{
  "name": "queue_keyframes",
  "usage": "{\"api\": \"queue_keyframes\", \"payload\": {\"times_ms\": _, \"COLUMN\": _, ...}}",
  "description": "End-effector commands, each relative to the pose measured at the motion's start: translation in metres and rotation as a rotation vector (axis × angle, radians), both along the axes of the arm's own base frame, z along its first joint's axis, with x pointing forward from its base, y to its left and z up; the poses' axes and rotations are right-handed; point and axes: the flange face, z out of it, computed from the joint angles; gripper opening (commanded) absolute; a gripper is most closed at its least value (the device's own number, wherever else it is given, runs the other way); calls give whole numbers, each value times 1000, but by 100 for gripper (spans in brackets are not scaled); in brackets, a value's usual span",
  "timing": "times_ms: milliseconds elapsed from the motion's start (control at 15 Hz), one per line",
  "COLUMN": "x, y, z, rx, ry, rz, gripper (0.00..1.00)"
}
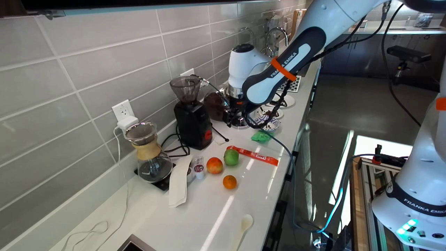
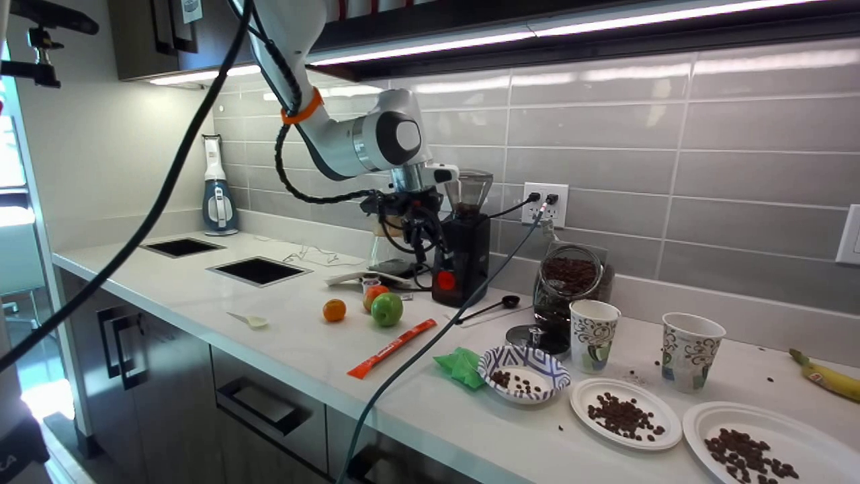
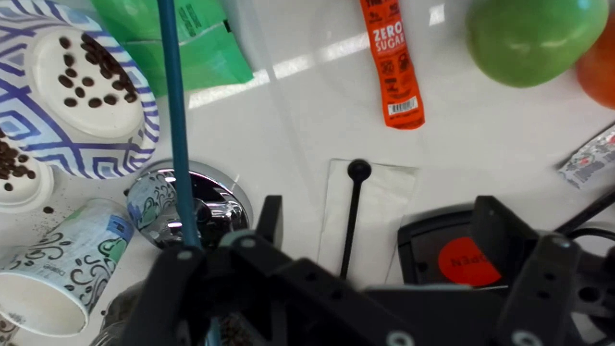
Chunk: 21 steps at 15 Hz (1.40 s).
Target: Use the black ladle to place some contents from the glass container into the coffee cup on the left.
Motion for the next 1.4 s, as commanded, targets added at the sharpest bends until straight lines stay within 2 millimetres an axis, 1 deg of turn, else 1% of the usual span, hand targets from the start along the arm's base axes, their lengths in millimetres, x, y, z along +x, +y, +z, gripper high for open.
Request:
{"api": "queue_keyframes", "payload": {"times_ms": 0, "x": 31, "y": -13, "z": -30, "rx": 24, "ry": -33, "rz": 17, "gripper": 100}}
{"api": "queue_keyframes", "payload": {"times_ms": 400, "x": 57, "y": -41, "z": -72, "rx": 120, "ry": -82, "rz": 16, "gripper": 100}}
{"api": "queue_keyframes", "payload": {"times_ms": 533, "x": 65, "y": -46, "z": -81, "rx": 130, "ry": -84, "rz": 25, "gripper": 100}}
{"api": "queue_keyframes", "payload": {"times_ms": 733, "x": 76, "y": -54, "z": -88, "rx": 126, "ry": -94, "rz": 30, "gripper": 100}}
{"api": "queue_keyframes", "payload": {"times_ms": 933, "x": 83, "y": -53, "z": -94, "rx": 132, "ry": -112, "rz": 26, "gripper": 100}}
{"api": "queue_keyframes", "payload": {"times_ms": 1333, "x": 91, "y": -48, "z": -106, "rx": 95, "ry": -145, "rz": 13, "gripper": 100}}
